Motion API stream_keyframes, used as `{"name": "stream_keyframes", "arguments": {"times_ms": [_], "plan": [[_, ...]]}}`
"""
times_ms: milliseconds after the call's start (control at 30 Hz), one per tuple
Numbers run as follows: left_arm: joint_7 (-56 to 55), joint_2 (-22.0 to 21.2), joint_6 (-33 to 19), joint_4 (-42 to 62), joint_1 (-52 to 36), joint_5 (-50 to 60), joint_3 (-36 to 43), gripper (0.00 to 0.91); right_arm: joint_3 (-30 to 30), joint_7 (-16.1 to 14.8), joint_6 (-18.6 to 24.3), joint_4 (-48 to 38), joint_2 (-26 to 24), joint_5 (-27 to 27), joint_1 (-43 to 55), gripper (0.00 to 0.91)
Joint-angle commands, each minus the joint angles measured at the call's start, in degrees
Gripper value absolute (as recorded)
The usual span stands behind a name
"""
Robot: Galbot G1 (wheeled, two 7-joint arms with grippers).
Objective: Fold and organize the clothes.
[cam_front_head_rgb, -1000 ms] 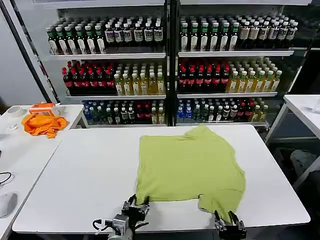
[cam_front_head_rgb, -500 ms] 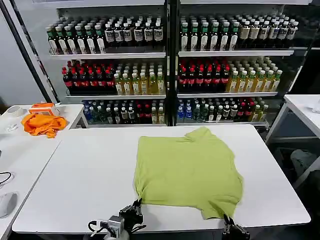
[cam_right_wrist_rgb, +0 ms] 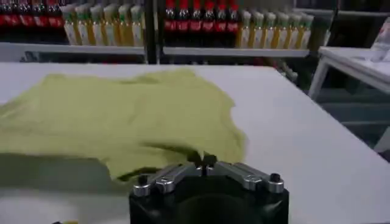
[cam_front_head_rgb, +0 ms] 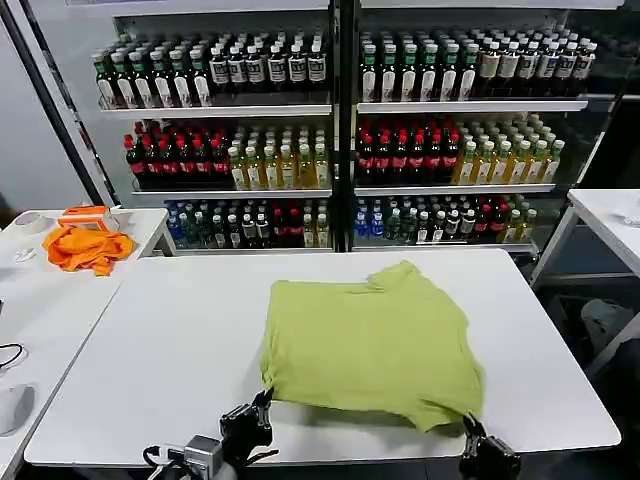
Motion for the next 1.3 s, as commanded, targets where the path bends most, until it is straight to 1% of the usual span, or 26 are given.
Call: {"name": "stream_keyframes", "arguments": {"times_ms": [33, 300, 367, 533, 733, 933, 1067, 1100, 1133, 1167, 1200, 1233, 1300], "plan": [[2.8, 3.6, 0.0, 2.3, -4.5, 1.4, 0.1, 0.02, 1.5, 0.1, 0.1, -3.6, -3.7, 2.6, 8.4, 0.0], [3.2, 3.9, 0.6, 10.8, -13.3, 2.5, 4.3, 0.02, -1.6, -0.2, -0.4, -11.1, -7.5, 2.5, 16.2, 0.0], [3.2, 3.8, 0.7, 12.5, -15.5, 2.8, 5.2, 0.02, -2.6, -0.3, -0.6, -13.4, -8.7, 2.5, 19.5, 0.0], [3.0, 3.4, 0.9, 16.5, -20.0, 2.7, 6.9, 0.02, -4.5, -0.6, -1.0, -17.1, -10.0, 2.1, 23.7, 0.0], [2.6, 2.0, 0.5, 19.7, -23.5, 3.0, 8.3, 0.02, -6.4, -1.1, -0.8, -20.3, -10.0, 0.5, 26.3, 0.0], [2.3, 1.2, 0.2, 22.2, -24.9, 4.2, 9.0, 0.02, -8.3, -1.6, 0.2, -22.9, -9.2, -1.4, 28.0, 0.0], [1.5, 0.3, 0.2, 23.5, -25.4, 5.6, 9.1, 0.02, -9.2, -1.6, 0.0, -24.4, -8.6, -2.7, 29.2, 0.0], [1.3, -0.1, 0.2, 23.8, -25.4, 5.6, 9.2, 0.05, -9.4, -1.8, -0.7, -24.5, -8.4, -3.1, 29.3, 0.353], [1.2, -0.3, 0.3, 23.9, -25.2, 5.7, 9.2, 0.121, -9.5, -2.1, -1.2, -24.6, -8.3, -3.6, 29.3, 0.655], [1.1, -0.4, 0.3, 24.0, -25.1, 5.7, 9.2, 0.222, -9.6, -2.4, -1.3, -24.7, -8.2, -3.8, 29.2, 0.907], [0.9, -0.8, 0.3, 23.9, -24.8, 5.8, 9.1, 0.504, -9.7, -2.6, -1.2, -24.9, -8.0, -4.1, 29.1, 0.907], [0.8, -1.1, 0.3, 23.8, -24.5, 5.9, 9.1, 0.907, -9.7, -2.7, -1.1, -25.0, -7.9, -4.3, 28.9, 0.907], [0.7, -1.5, 0.2, 23.4, -23.9, 6.1, 8.8, 0.907, -9.3, -3.1, -0.3, -24.9, -7.6, -4.3, 28.3, 0.907]]}}
